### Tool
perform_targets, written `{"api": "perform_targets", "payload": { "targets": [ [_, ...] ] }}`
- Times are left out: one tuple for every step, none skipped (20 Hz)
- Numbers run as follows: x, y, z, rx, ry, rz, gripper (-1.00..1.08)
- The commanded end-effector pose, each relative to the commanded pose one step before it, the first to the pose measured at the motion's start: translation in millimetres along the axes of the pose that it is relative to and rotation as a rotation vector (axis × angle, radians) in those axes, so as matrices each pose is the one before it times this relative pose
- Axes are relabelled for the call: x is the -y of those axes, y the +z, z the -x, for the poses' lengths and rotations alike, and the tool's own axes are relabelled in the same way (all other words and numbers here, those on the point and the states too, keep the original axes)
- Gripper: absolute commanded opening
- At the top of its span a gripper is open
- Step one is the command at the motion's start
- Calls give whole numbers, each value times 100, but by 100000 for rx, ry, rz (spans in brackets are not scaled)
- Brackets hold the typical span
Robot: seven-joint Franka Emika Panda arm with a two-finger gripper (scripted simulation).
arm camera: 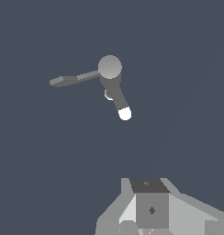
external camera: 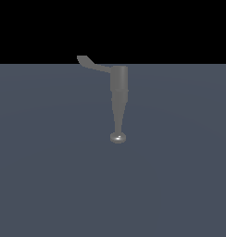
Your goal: Turn on the faucet by rotating a designated handle.
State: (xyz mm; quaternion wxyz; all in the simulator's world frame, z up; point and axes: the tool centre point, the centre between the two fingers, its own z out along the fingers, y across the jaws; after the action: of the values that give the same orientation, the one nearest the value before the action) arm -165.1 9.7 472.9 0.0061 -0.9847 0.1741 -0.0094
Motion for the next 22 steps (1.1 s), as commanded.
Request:
{"api": "perform_targets", "payload": {
  "targets": [
    [685, 548, -1019, 627, 5957, -956, -100],
    [292, 232, -381, 254, 2354, -311, -100],
    [301, 239, -373, 255, 2365, -288, -100],
    [310, 246, -363, 255, 2373, -266, -100],
    [318, 253, -355, 253, 2383, -243, -100],
    [327, 260, -345, 250, 2391, -221, -100],
    [335, 267, -335, 246, 2398, -199, -100],
    [343, 274, -325, 241, 2406, -178, -100],
    [350, 281, -315, 234, 2414, -157, -100],
    [357, 288, -305, 227, 2421, -136, -100],
    [364, 294, -293, 218, 2427, -116, -100],
    [370, 301, -283, 208, 2435, -97, -100],
    [376, 307, -271, 197, 2439, -78, -100],
    [382, 314, -259, 185, 2444, -60, -100],
    [386, 320, -248, 172, 2451, -43, -100],
    [391, 326, -236, 158, 2455, -27, -100],
    [396, 332, -224, 143, 2459, -11, -100],
    [399, 338, -212, 127, 2463, 3, -100],
    [403, 344, -199, 111, 2466, 17, -100],
    [406, 349, -186, 93, 2470, 29, -100],
    [409, 355, -174, 75, 2472, 41, -100],
    [411, 360, -161, 57, 2474, 52, -100]
  ]
}}
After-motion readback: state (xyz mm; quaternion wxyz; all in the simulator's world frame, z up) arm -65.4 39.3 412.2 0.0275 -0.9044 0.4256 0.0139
